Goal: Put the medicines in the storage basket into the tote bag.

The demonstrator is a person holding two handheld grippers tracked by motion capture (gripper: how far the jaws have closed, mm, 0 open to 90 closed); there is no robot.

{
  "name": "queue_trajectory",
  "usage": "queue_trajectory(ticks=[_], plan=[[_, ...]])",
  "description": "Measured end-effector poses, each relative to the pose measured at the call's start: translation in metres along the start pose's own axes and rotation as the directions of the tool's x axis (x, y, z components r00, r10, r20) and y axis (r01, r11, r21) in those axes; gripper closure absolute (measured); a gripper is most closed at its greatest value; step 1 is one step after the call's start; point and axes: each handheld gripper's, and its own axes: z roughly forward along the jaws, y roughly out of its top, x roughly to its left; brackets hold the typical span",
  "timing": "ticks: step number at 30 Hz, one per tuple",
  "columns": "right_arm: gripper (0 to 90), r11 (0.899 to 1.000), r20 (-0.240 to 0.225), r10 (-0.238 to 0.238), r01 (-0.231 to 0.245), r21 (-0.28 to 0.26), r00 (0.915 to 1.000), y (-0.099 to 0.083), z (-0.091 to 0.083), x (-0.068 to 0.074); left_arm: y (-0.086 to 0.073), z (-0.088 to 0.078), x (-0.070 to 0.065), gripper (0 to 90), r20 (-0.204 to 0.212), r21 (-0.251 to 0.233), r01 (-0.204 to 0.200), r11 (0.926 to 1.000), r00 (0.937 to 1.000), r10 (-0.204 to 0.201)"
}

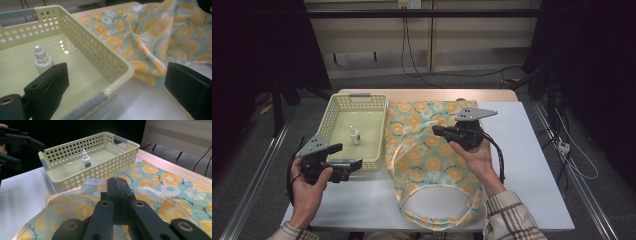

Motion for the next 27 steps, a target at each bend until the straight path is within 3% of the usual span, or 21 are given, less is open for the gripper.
queue_trajectory(ticks=[3, 5, 11, 15, 17, 22, 27], plan=[[90.0, 1.000, 0.004, 0.002, -0.002, 0.000, 1.0000, 0.000, 0.000, -0.001, 0.007, 0.006, 0.011, 5.6, -0.015, 0.028, 0.032, 0.9991, 0.9994, -0.031], [90.0, 1.000, 0.004, 0.000, 0.000, 0.001, 1.0000, 0.000, 0.001, -0.001, 0.009, 0.009, 0.017, 6.5, -0.024, 0.053, 0.030, 0.9982, 0.9993, -0.029], [90.0, 1.000, -0.006, 0.005, -0.005, 0.000, 1.0000, -0.001, 0.001, -0.001, 0.017, 0.022, 0.030, 5.5, -0.092, 0.063, 0.014, 0.9979, 0.9957, -0.008], [90.0, 1.000, -0.011, 0.005, -0.005, -0.002, 0.9999, -0.001, 0.001, 0.000, 0.026, 0.032, 0.039, 7.0, -0.089, 0.093, 0.001, 0.9956, 0.9960, 0.007], [90.0, 1.000, -0.012, 0.004, -0.004, -0.002, 0.9999, -0.001, 0.001, -0.001, 0.029, 0.033, 0.043, 13.6, -0.067, 0.074, 0.010, 0.9972, 0.9978, -0.005], [90.0, 1.000, -0.011, 0.004, -0.004, -0.003, 0.9999, -0.001, 0.001, -0.001, 0.034, 0.042, 0.053, 14.9, -0.105, 0.106, 0.031, 0.9939, 0.9943, -0.020], [90.0, 1.000, -0.011, 0.005, -0.005, -0.001, 0.9999, -0.001, 0.002, -0.001, 0.037, 0.058, 0.063, 16.3, -0.106, 0.153, 0.038, 0.9875, 0.9942, -0.022]])
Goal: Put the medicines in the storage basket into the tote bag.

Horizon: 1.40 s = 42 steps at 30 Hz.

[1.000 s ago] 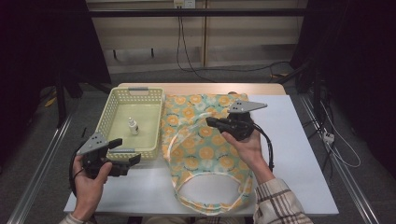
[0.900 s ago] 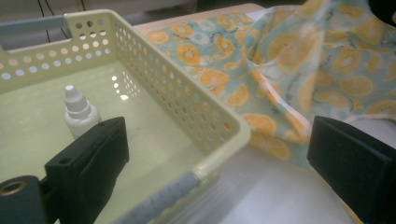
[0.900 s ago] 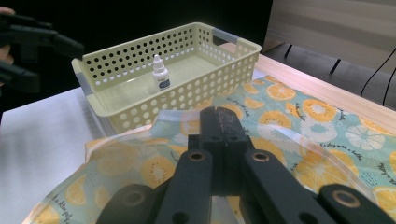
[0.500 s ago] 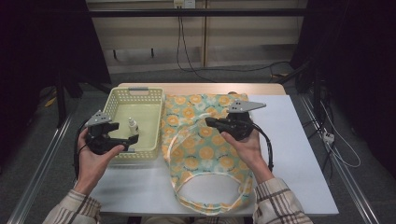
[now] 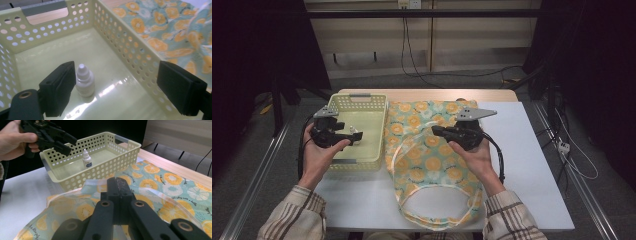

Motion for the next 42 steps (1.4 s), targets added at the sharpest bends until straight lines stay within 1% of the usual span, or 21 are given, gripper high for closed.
queue_trajectory(ticks=[2, 3, 5, 9, 12, 13, 15, 18, 20, 21, 22, 24, 25, 26, 29, 34, 35, 36, 37, 39, 42], plan=[[90.0, 1.000, -0.001, 0.001, -0.001, 0.004, 1.0000, 0.000, 0.001, 0.000, 0.002, 0.005, 0.003, 24.2, 0.019, 0.012, 0.014, 0.9998, 0.9997, -0.014], [90.0, 1.000, 0.001, 0.000, 0.000, 0.005, 1.0000, 0.000, 0.001, 0.000, 0.003, 0.008, 0.004, 24.7, 0.019, 0.028, 0.007, 0.9996, 0.9998, -0.008], [90.0, 1.000, -0.006, -0.005, 0.006, 0.010, 1.0000, -0.001, 0.003, 0.001, 0.005, 0.014, 0.005, 26.1, -0.006, 0.056, -0.016, 0.9983, 0.9998, 0.017], [90.0, 1.000, -0.015, -0.009, 0.009, 0.009, 0.9998, -0.001, 0.004, 0.002, 0.007, 0.026, 0.011, 27.8, -0.022, 0.087, 0.026, 0.9959, 0.9995, -0.024], [90.0, 1.000, -0.019, -0.013, 0.013, 0.010, 0.9997, -0.001, 0.005, 0.002, 0.009, 0.033, 0.018, 28.4, -0.027, 0.127, 0.050, 0.9907, 0.9985, -0.047], [90.0, 1.000, -0.020, -0.013, 0.014, 0.011, 0.9997, -0.001, 0.005, 0.002, 0.009, 0.035, 0.021, 28.4, -0.028, 0.141, 0.061, 0.9882, 0.9980, -0.058], [90.0, 1.000, -0.021, -0.014, 0.014, 0.012, 0.9997, -0.002, 0.005, 0.002, 0.011, 0.040, 0.025, 28.8, -0.040, 0.176, 0.063, 0.9823, 0.9976, -0.057], [90.0, 1.000, -0.021, -0.017, 0.017, 0.014, 0.9996, -0.002, 0.005, 0.002, 0.011, 0.046, 0.030, 31.8, -0.036, 0.206, 0.063, 0.9766, 0.9977, -0.057], [90.0, 1.000, -0.020, -0.015, 0.016, 0.014, 0.9997, -0.002, 0.005, 0.002, 0.011, 0.051, 0.031, 32.3, -0.035, 0.234, 0.053, 0.9707, 0.9983, -0.047], [90.0, 1.000, -0.021, -0.015, 0.015, 0.016, 0.9997, -0.002, 0.005, 0.001, 0.010, 0.053, 0.033, 32.2, -0.020, 0.254, 0.046, 0.9661, 0.9989, -0.042], [90.0, 1.000, -0.021, -0.016, 0.016, 0.017, 0.9997, -0.002, 0.006, 0.001, 0.010, 0.056, 0.033, 32.2, -0.024, 0.261, 0.038, 0.9645, 0.9992, -0.033], [90.0, 1.000, -0.022, -0.014, 0.014, 0.018, 0.9997, -0.002, 0.006, 0.001, 0.007, 0.060, 0.035, 32.4, -0.021, 0.283, 0.038, 0.9584, 0.9992, -0.033], [90.0, 1.000, -0.023, -0.014, 0.015, 0.019, 0.9996, -0.002, 0.006, 0.001, 0.006, 0.062, 0.035, 33.8, -0.023, 0.287, 0.038, 0.9573, 0.9992, -0.033], [90.0, 1.000, -0.023, -0.013, 0.014, 0.019, 0.9996, -0.002, 0.006, 0.001, 0.005, 0.064, 0.035, 35.5, -0.011, 0.304, 0.032, 0.9522, 0.9995, -0.030], [90.0, 0.999, -0.026, -0.016, 0.017, 0.027, 0.9995, -0.003, 0.007, 0.001, 0.003, 0.067, 0.036, 41.5, -0.002, 0.331, 0.015, 0.9436, 0.9999, -0.015], [90.0, 0.999, -0.024, -0.022, 0.023, 0.034, 0.9995, -0.003, 0.008, 0.002, -0.001, 0.069, 0.042, 54.4, -0.003, 0.351, 0.026, 0.9361, 0.9997, -0.026], [90.0, 0.999, -0.025, -0.021, 0.022, 0.034, 0.9995, -0.003, 0.008, 0.002, -0.002, 0.069, 0.043, 56.0, 0.002, 0.354, 0.017, 0.9349, 0.9998, -0.019], [90.0, 0.999, -0.026, -0.022, 0.023, 0.035, 0.9994, -0.003, 0.009, 0.002, -0.002, 0.069, 0.043, 56.6, 0.001, 0.355, 0.026, 0.9347, 0.9996, -0.028], [90.0, 0.999, -0.026, -0.023, 0.024, 0.037, 0.9994, -0.003, 0.009, 0.002, -0.002, 0.069, 0.043, 57.0, -0.002, 0.353, 0.017, 0.9356, 0.9998, -0.017], [90.0, 0.999, -0.027, -0.022, 0.023, 0.039, 0.9994, -0.003, 0.009, 0.002, 0.000, 0.068, 0.042, 59.2, -0.011, 0.346, 0.021, 0.9378, 0.9998, -0.019], [90.0, 0.999, -0.027, -0.020, 0.021, 0.040, 0.9994, -0.004, 0.010, 0.002, 0.000, 0.068, 0.041, 59.8, -0.014, 0.347, 0.016, 0.9376, 0.9998, -0.012]])
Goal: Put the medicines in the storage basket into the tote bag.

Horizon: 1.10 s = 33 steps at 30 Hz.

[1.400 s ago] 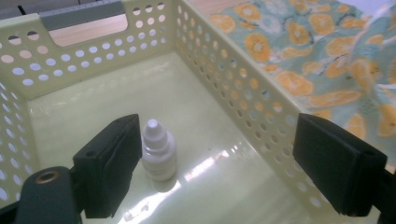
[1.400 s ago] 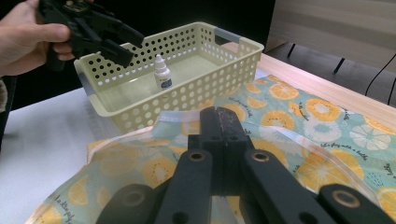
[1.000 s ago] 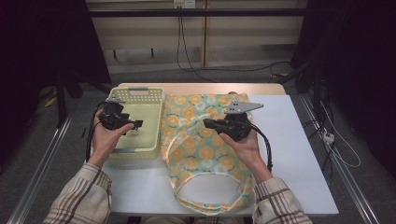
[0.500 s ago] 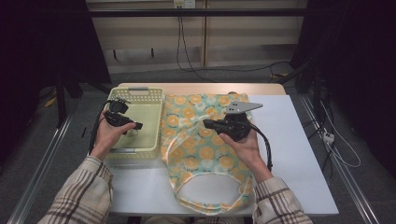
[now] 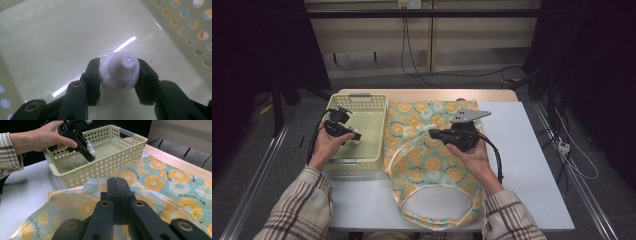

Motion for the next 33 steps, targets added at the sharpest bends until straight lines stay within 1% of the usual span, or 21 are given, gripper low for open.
queue_trajectory(ticks=[2, 3, 4, 6, 8, 11, 12, 14, 15, 16, 17, 19, 21, 22, 23, 24, 25, 26, 27, 31, 33], plan=[[90.0, 1.000, -0.001, 0.000, 0.000, 0.000, 1.0000, 0.000, 0.000, 0.000, 0.001, -0.002, -0.001, 59.9, -0.005, -0.001, -0.008, 1.0000, 1.0000, 0.008], [90.0, 1.000, -0.001, -0.001, 0.001, 0.001, 1.0000, 0.000, 0.000, 0.000, 0.001, -0.002, -0.004, 59.9, -0.014, -0.012, -0.003, 0.9999, 0.9999, 0.003], [90.0, 1.000, 0.001, 0.000, 0.000, 0.002, 1.0000, -0.001, 0.000, -0.001, 0.002, -0.004, -0.004, 59.9, -0.016, -0.011, -0.022, 0.9997, 0.9996, 0.022], [90.0, 1.000, -0.003, 0.004, -0.004, 0.005, 1.0000, -0.002, 0.002, -0.001, 0.003, -0.007, -0.006, 59.9, -0.013, -0.039, -0.016, 0.9991, 0.9998, 0.016], [90.0, 1.000, -0.005, 0.005, -0.005, 0.009, 1.0000, -0.003, 0.003, -0.002, 0.004, -0.011, -0.009, 59.9, -0.018, -0.058, -0.024, 0.9980, 0.9996, 0.023], [90.0, 1.000, -0.008, 0.006, -0.006, 0.011, 1.0000, -0.004, 0.004, -0.003, 0.006, -0.018, -0.013, 59.9, -0.022, -0.101, -0.034, 0.9943, 0.9993, 0.032], [90.0, 1.000, -0.008, 0.007, -0.007, 0.011, 0.9999, -0.004, 0.004, -0.003, 0.007, -0.020, -0.014, 59.9, -0.020, -0.110, -0.030, 0.9934, 0.9994, 0.028], [90.0, 1.000, -0.008, 0.009, -0.009, 0.010, 0.9999, -0.004, 0.004, -0.002, 0.007, -0.023, -0.015, 59.9, -0.004, -0.131, -0.035, 0.9908, 0.9994, 0.035], [90.0, 1.000, -0.009, 0.010, -0.010, 0.008, 0.9999, -0.004, 0.004, -0.002, 0.007, -0.025, -0.016, 59.9, -0.016, -0.134, -0.041, 0.9902, 0.9991, 0.039], [90.0, 1.000, -0.009, 0.010, -0.010, 0.008, 0.9999, -0.004, 0.004, -0.002, 0.007, -0.028, -0.016, 59.9, -0.012, -0.144, -0.043, 0.9886, 0.9991, 0.041], [90.0, 1.000, -0.008, 0.010, -0.010, 0.008, 0.9999, -0.004, 0.003, -0.003, 0.007, -0.030, -0.017, 59.9, -0.007, -0.162, -0.036, 0.9862, 0.9994, 0.035], [90.0, 1.000, -0.005, 0.015, -0.015, 0.005, 0.9999, -0.004, 0.003, -0.003, 0.007, -0.035, -0.018, 59.9, -0.004, -0.184, -0.037, 0.9822, 0.9993, 0.037], [90.0, 1.000, 0.000, 0.016, -0.016, 0.007, 0.9999, -0.004, 0.003, -0.004, 0.006, -0.040, -0.021, 59.9, -0.008, -0.212, -0.038, 0.9765, 0.9993, 0.037], [90.0, 1.000, -0.002, 0.018, -0.018, 0.005, 0.9998, -0.004, 0.003, -0.004, 0.005, -0.043, -0.022, 59.9, -0.021, -0.222, -0.044, 0.9741, 0.9990, 0.041], [90.0, 1.000, -0.003, 0.018, -0.018, 0.004, 0.9998, -0.004, 0.003, -0.004, 0.005, -0.046, -0.024, 59.9, -0.020, -0.234, -0.045, 0.9713, 0.9989, 0.041], [90.0, 1.000, -0.003, 0.018, -0.018, 0.004, 0.9998, -0.004, 0.003, -0.004, 0.005, -0.049, -0.025, 59.9, -0.024, -0.244, -0.057, 0.9681, 0.9983, 0.052], [90.0, 1.000, -0.003, 0.018, -0.018, 0.004, 0.9998, -0.004, 0.003, -0.004, 0.005, -0.052, -0.026, 59.9, -0.019, -0.254, -0.061, 0.9653, 0.9981, 0.058], [90.0, 1.000, -0.003, 0.018, -0.018, 0.003, 0.9998, -0.004, 0.003, -0.004, 0.004, -0.055, -0.028, 59.9, -0.024, -0.267, -0.065, 0.9615, 0.9979, 0.061], [90.0, 1.000, -0.002, 0.016, -0.016, 0.004, 0.9999, -0.004, 0.003, -0.004, 0.004, -0.057, -0.029, 59.9, -0.015, -0.279, -0.070, 0.9577, 0.9975, 0.069], [90.0, 1.000, -0.002, 0.015, -0.015, 0.000, 0.9999, -0.004, 0.003, -0.004, 0.002, -0.066, -0.031, 59.9, -0.009, -0.308, -0.075, 0.9485, 0.9971, 0.076], [90.0, 1.000, -0.002, 0.013, -0.013, 0.001, 0.9999, -0.004, 0.002, -0.004, 0.001, -0.070, -0.031, 59.9, -0.016, -0.316, -0.082, 0.9450, 0.9966, 0.081]])
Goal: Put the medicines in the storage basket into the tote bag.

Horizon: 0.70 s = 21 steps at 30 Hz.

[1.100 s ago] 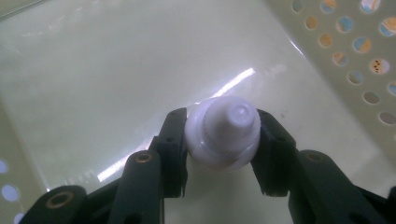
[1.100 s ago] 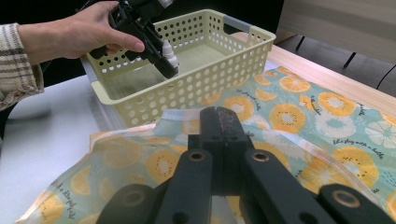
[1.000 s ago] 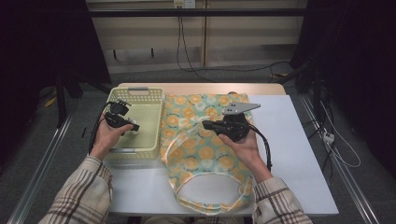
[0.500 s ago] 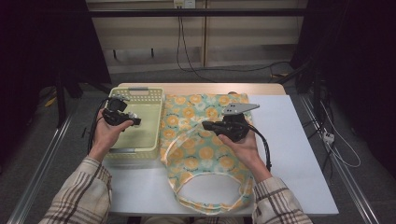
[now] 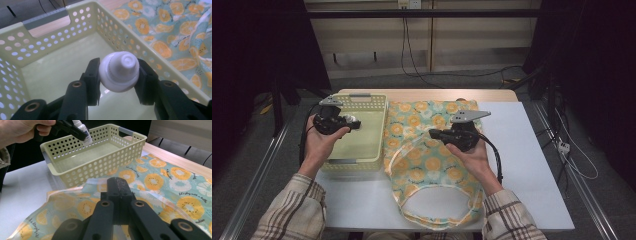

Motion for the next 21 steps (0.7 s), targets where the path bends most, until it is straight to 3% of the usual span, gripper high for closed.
queue_trajectory(ticks=[9, 21], plan=[[90.0, 1.000, -0.001, 0.000, 0.000, 0.001, 1.0000, 0.000, 0.001, 0.000, -0.005, -0.019, -0.012, 59.9, 0.025, -0.080, -0.018, 0.9966, 0.9995, 0.020], [90.0, 1.000, -0.002, 0.001, -0.001, 0.005, 1.0000, 0.000, 0.002, 0.001, -0.017, -0.036, -0.039, 59.9, 0.076, -0.139, -0.031, 0.9898, 0.9962, 0.042]])
